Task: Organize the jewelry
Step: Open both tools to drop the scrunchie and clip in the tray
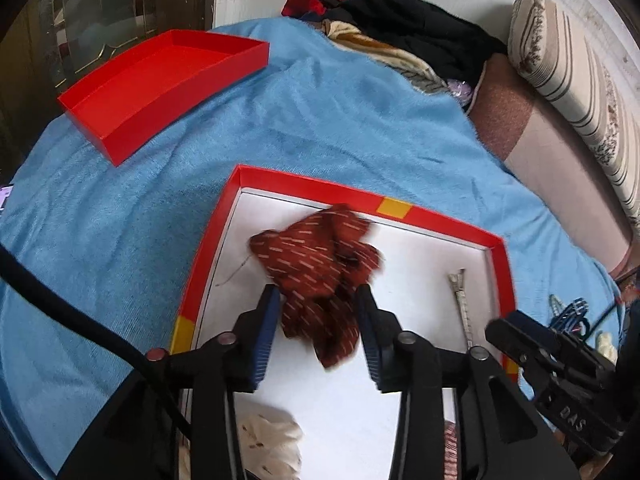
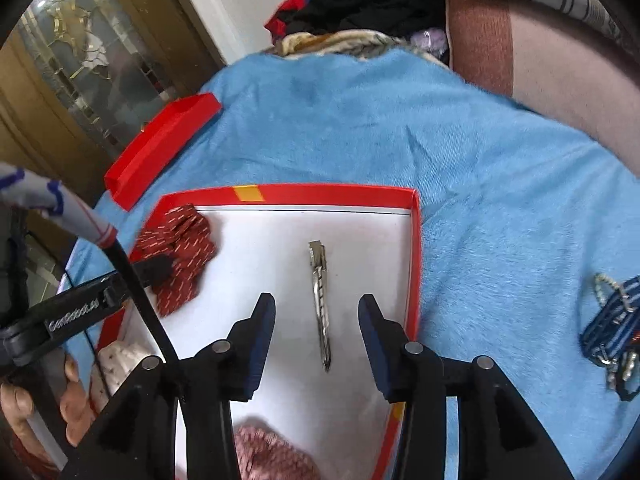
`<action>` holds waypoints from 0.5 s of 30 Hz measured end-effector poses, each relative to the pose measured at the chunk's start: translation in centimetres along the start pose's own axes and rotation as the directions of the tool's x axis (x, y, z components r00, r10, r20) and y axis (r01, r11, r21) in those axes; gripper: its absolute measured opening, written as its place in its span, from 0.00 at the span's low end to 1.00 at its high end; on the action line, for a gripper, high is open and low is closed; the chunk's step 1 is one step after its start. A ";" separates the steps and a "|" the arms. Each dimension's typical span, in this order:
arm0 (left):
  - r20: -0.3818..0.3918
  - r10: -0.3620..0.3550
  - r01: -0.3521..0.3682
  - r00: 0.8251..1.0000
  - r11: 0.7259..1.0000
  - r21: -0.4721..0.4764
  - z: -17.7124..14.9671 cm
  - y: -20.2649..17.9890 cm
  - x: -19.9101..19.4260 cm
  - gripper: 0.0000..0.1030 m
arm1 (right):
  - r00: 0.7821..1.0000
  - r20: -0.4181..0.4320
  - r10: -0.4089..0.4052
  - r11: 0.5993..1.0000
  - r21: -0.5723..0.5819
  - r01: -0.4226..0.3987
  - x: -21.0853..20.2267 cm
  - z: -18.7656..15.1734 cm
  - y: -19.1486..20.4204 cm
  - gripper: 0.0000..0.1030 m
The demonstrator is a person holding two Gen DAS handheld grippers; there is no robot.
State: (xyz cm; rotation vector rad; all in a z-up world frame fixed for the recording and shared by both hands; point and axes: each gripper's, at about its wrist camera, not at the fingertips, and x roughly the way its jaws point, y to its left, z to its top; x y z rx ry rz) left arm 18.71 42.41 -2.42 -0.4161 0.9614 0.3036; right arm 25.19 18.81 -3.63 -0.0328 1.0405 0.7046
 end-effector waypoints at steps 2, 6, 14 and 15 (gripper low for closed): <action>0.022 -0.007 0.007 1.000 1.000 -0.005 -0.4 -0.3 -1.4 0.45 | 1.000 0.016 -0.027 0.999 -0.020 0.027 -1.8 -1.4 0.0 0.46; 0.046 -0.012 0.012 0.999 1.000 -0.002 -1.6 -0.8 -3.6 0.46 | 0.989 0.014 -0.145 0.989 -0.036 0.145 -3.4 -4.5 -0.4 0.47; 0.054 -0.013 0.012 0.998 1.000 0.018 -5.2 -2.1 -6.9 0.47 | 0.972 -0.068 -0.224 0.975 -0.012 0.224 -3.2 -9.1 -1.8 0.47; 0.057 -0.011 0.009 0.998 0.999 0.033 -5.6 -2.5 -7.3 0.47 | 0.969 -0.079 -0.236 0.972 -0.018 0.235 -3.1 -9.2 -1.5 0.47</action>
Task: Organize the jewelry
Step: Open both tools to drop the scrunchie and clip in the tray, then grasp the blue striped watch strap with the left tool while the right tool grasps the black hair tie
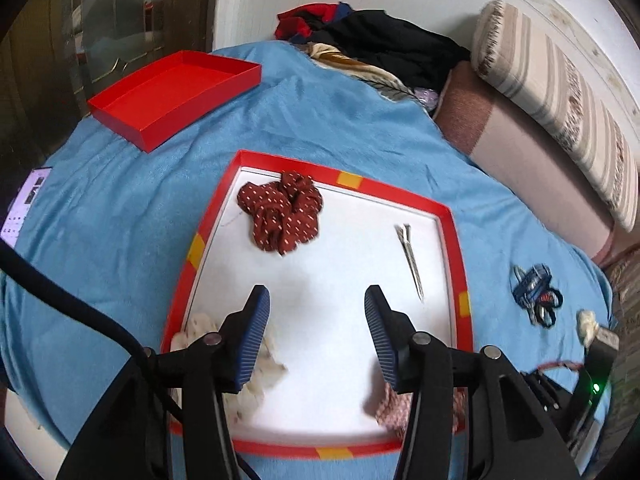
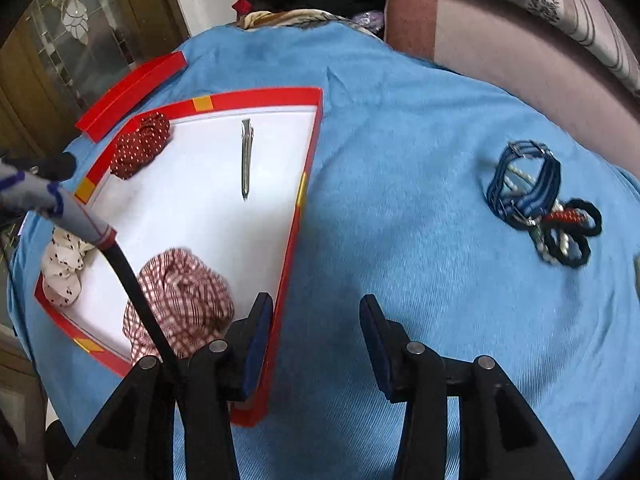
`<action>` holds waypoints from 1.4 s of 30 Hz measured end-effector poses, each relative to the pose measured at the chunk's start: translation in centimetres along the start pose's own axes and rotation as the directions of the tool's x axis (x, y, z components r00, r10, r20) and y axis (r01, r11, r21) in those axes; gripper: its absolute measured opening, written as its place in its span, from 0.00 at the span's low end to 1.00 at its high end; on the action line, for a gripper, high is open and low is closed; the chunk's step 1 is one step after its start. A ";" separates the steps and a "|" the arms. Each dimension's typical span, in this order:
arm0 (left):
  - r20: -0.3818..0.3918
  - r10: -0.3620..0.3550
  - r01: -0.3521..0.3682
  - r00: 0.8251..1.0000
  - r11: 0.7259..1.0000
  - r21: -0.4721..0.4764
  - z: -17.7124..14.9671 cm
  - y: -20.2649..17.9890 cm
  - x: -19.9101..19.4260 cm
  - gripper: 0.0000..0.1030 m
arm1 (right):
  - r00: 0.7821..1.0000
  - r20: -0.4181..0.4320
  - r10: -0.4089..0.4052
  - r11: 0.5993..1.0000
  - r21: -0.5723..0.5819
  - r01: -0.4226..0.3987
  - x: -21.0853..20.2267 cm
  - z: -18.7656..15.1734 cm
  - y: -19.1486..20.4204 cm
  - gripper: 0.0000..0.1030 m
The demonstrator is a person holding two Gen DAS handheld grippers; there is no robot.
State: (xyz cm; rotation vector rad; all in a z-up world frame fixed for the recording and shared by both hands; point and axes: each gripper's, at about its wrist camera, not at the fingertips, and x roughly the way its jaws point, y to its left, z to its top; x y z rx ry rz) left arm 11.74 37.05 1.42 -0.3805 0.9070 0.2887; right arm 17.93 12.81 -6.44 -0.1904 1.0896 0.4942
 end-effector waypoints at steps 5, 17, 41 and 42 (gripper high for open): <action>0.016 0.000 -0.001 1.000 0.998 0.062 -1.0 -1.9 -1.9 0.47 | 0.999 -0.050 -0.008 1.000 0.024 0.009 0.3 -2.3 0.4 0.46; -0.016 -0.045 0.047 0.999 0.983 0.179 -2.1 -10.2 -1.4 0.48 | 0.990 0.132 0.057 0.994 0.089 -0.069 -6.7 -4.5 -6.4 0.47; -0.179 -0.158 0.211 0.971 0.918 0.335 -0.7 -28.1 13.3 0.51 | 0.974 0.212 0.083 0.876 0.450 -0.173 -4.6 0.7 -28.7 0.47; -0.188 -0.165 0.221 0.968 0.916 0.334 -0.6 -28.3 13.9 0.51 | 0.974 0.208 0.090 0.877 0.447 -0.176 -4.1 1.2 -28.6 0.47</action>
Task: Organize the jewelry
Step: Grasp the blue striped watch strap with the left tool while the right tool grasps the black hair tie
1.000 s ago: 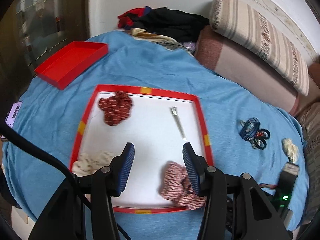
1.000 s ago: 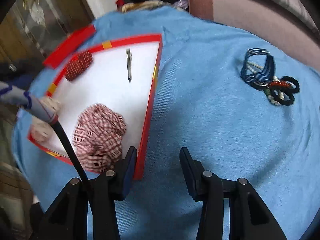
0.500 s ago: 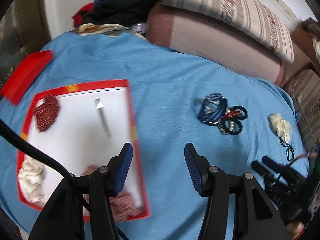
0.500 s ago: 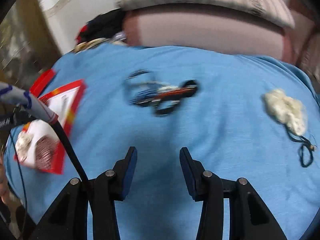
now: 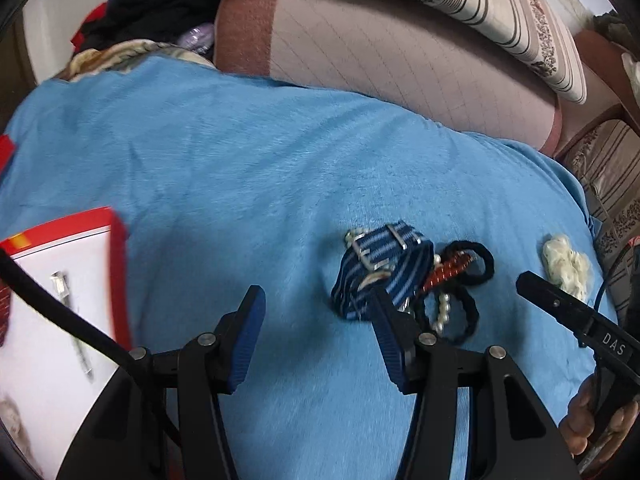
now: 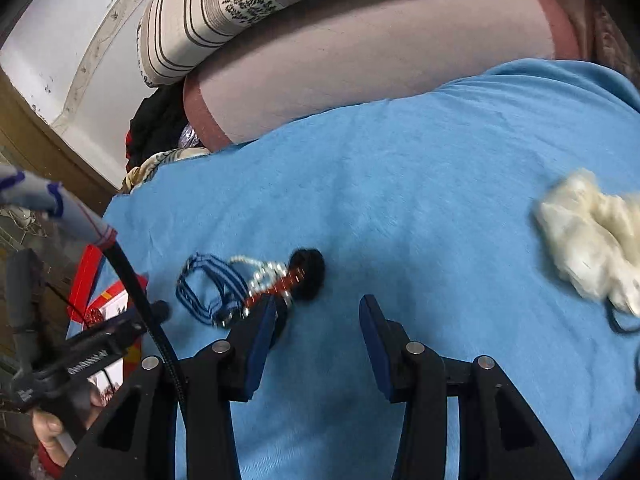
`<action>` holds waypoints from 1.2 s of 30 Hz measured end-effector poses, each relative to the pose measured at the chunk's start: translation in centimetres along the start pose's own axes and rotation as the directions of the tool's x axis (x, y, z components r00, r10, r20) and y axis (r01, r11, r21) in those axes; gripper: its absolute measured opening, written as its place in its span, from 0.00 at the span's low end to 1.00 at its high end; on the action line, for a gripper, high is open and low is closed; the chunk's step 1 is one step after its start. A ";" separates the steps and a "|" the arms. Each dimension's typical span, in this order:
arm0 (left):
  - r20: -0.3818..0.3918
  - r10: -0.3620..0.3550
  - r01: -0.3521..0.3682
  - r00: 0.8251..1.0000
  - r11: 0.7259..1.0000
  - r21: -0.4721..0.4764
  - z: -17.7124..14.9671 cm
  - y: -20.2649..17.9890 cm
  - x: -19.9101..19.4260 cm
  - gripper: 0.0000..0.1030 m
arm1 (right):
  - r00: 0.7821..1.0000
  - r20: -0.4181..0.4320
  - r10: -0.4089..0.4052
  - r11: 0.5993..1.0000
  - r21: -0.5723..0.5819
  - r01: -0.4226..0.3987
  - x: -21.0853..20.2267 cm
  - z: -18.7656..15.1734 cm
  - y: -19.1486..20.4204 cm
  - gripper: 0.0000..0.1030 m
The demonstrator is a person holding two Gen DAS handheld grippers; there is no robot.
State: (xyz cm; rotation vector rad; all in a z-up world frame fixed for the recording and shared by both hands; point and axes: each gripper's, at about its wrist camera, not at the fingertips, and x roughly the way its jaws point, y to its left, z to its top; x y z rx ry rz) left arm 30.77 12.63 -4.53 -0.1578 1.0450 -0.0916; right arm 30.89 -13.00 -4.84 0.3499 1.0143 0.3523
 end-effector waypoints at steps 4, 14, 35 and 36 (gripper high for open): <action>-0.020 -0.033 0.033 0.999 0.999 0.015 0.6 -0.4 1.7 0.51 | 1.000 -0.024 0.017 1.000 0.008 -0.016 1.7 0.5 0.0 0.47; -0.049 -0.085 0.086 0.995 0.996 0.001 1.5 -1.0 4.6 0.48 | 0.997 -0.054 0.049 0.996 0.078 -0.044 4.1 1.0 -1.6 0.23; 0.029 -0.083 0.084 0.996 0.996 -0.036 -5.1 0.3 -8.1 0.06 | 0.997 0.073 0.014 0.999 0.045 -0.017 -8.5 -3.4 -0.8 0.08; 0.035 -0.081 0.082 0.996 0.996 -0.037 -5.5 0.5 -8.9 0.06 | 0.997 0.075 0.017 0.999 0.038 -0.020 -8.8 -3.5 -0.4 0.08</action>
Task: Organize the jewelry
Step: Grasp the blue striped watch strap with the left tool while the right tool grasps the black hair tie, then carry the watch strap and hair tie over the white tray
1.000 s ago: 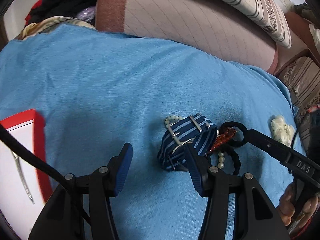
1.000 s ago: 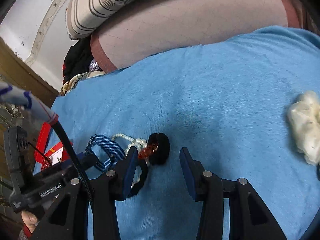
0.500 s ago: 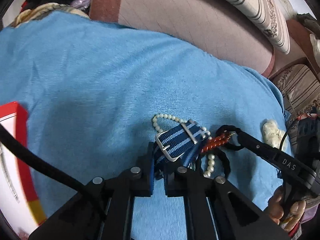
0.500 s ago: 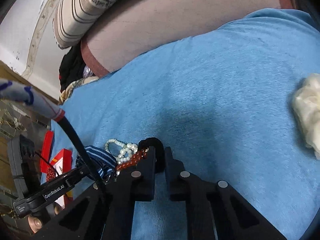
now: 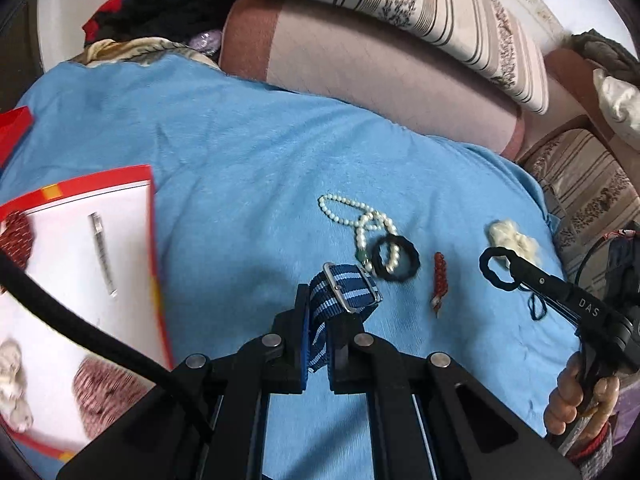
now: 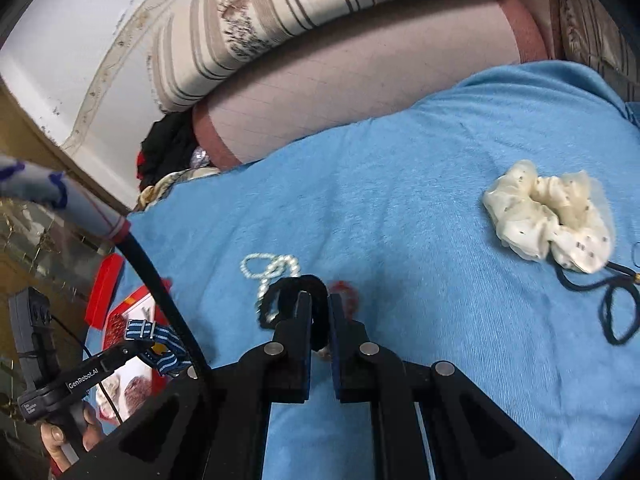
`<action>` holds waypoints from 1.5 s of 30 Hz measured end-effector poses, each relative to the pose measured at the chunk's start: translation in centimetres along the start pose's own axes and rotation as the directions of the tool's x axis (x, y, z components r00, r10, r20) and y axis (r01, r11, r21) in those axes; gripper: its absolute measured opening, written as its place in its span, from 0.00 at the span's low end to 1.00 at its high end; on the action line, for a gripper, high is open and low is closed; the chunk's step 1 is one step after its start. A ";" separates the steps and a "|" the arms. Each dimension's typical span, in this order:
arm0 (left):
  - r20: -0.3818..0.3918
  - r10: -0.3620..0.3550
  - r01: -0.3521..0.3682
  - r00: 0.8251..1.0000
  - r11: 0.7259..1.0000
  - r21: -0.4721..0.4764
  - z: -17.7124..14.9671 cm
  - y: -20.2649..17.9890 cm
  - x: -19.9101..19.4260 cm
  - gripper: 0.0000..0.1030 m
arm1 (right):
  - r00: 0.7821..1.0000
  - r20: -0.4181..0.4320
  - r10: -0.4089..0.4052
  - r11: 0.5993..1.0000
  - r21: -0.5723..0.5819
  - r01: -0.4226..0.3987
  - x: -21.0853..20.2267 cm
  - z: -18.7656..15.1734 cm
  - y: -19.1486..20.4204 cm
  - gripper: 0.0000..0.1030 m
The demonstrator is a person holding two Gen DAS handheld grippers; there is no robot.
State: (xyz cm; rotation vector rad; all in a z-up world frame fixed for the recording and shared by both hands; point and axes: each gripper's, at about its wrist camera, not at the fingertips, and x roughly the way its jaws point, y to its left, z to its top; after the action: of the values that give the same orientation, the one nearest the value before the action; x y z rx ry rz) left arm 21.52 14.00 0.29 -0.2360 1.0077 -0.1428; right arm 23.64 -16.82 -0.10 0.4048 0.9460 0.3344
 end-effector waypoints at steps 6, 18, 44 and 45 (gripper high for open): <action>0.038 0.023 -0.023 0.999 1.000 -0.007 -1.7 1.2 -4.1 0.06 | 1.000 0.004 0.026 0.998 -0.061 -0.026 -1.8 -1.4 3.2 0.08; 0.093 0.107 -0.100 0.990 0.992 -0.076 -3.0 8.4 -9.7 0.06 | 0.992 -0.078 0.103 0.973 -0.198 -0.116 0.2 -4.4 12.2 0.08; 0.007 0.221 -0.211 0.975 0.940 -0.268 -1.5 23.6 -5.7 0.06 | 0.939 -0.335 0.083 0.895 -0.389 -0.218 17.1 -10.7 27.6 0.08; 0.005 0.221 -0.211 0.975 0.940 -0.269 -1.5 23.8 -5.6 0.06 | 0.936 -0.342 0.078 0.894 -0.391 -0.217 17.6 -10.9 27.7 0.08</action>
State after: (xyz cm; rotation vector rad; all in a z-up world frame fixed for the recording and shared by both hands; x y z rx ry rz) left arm 17.54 38.00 -2.11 -0.3703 1.0099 0.1989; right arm 21.34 17.30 -5.17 0.0178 1.1254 0.7504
